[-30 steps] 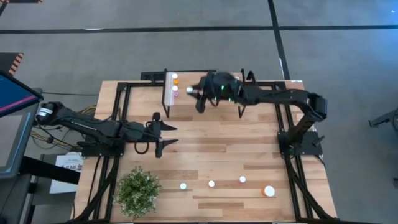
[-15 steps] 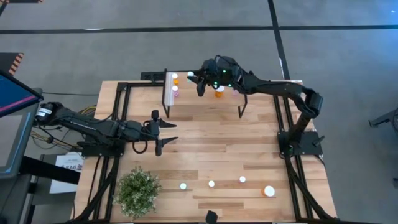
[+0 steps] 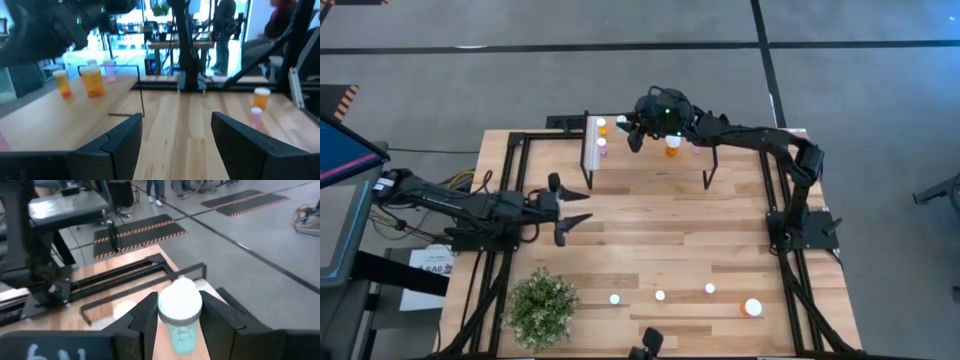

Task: Pick and place medicine bottles onto shelf by color
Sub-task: Put the blue pill bottle on the shelf

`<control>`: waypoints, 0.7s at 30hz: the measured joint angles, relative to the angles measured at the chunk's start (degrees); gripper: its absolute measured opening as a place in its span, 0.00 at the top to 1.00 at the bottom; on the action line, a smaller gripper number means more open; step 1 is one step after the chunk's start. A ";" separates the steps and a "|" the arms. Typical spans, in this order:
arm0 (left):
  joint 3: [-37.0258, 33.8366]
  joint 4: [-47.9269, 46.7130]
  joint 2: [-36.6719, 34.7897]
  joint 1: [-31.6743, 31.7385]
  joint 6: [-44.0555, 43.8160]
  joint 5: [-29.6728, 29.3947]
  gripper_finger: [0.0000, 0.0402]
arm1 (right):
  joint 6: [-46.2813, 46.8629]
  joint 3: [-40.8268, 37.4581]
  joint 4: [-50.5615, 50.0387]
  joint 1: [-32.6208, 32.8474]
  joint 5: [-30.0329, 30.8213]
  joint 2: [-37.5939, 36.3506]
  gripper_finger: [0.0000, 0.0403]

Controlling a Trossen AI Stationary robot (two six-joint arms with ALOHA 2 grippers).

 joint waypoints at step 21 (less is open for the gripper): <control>-0.35 -0.03 -2.05 0.00 -0.93 1.08 0.44 | -1.06 0.39 -1.93 -0.84 0.38 5.05 0.62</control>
